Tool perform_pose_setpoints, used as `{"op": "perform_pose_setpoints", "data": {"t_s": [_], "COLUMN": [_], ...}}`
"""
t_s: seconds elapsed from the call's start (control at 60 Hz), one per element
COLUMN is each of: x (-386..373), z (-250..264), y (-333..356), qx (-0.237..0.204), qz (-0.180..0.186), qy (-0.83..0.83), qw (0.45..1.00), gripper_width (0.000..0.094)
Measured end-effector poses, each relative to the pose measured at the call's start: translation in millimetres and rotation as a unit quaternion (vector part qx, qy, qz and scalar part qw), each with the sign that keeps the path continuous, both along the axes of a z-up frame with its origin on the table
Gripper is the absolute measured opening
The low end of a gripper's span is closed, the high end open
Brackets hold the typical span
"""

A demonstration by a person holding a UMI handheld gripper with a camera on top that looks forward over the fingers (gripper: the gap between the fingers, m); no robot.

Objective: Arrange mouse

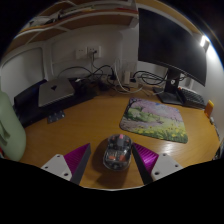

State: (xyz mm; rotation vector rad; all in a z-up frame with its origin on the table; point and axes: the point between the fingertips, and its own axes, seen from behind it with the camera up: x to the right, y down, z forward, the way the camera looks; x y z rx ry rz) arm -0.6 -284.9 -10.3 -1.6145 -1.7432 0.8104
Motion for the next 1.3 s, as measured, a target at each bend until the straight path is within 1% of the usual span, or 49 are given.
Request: {"op": "perform_pose_setpoints", "data": {"t_s": [0.083, 0.133, 0.167, 0.183, 0.217, 0.233, 0.283, 0.317, 0.367, 0.5, 0.633, 0.75, 0.817, 0.867, 0.933, 0.967, 1.033, 1.167, 1.25, 1.3], "x": [-6, -9, -11, -12, -13, -14, -17, -17, -17, -18, -39, -78, -107, -126, -145, -153, -163, -164, -160, -160], "z": [-2, -3, -3, -4, -4, -4, -4, -4, -4, 7, 64, 109, 119, 114, 96, 84, 57, 15, -1, -2], "y": [-3, -3, -3, -3, -2, -2, 0, 0, 0, -1, 21, 66, 105, 130, 153, 164, 180, 183, 184, 183], "qx": [-0.007, -0.012, -0.015, -0.016, -0.017, -0.017, -0.014, -0.014, -0.006, -0.031, -0.028, -0.029, -0.010, -0.004, -0.016, -0.016, -0.005, -0.007, -0.004, -0.006], "qz": [0.003, 0.000, -0.001, -0.002, -0.002, -0.003, -0.004, -0.002, 0.003, 0.006, 0.007, -0.013, -0.028, -0.036, -0.046, -0.048, -0.046, -0.034, -0.039, -0.039], "qy": [-0.004, -0.006, -0.008, -0.008, -0.009, -0.009, -0.009, -0.011, -0.015, -0.027, 0.014, 0.050, 0.070, 0.072, 0.065, 0.058, 0.044, 0.014, 0.004, 0.009], "qw": [1.000, 1.000, 1.000, 1.000, 1.000, 1.000, 1.000, 1.000, 1.000, 0.999, 0.999, 0.998, 0.997, 0.997, 0.997, 0.997, 0.998, 0.999, 0.999, 0.999], "gripper_width": [0.0854, 0.0825, 0.0769, 0.0760, 0.0700, 0.0693, 0.0446, 0.0443, 0.0411, 0.0389, 0.0387, 0.0386, 0.0386, 0.0385, 0.0384, 0.0385, 0.0385, 0.0389, 0.0424, 0.0500]}}
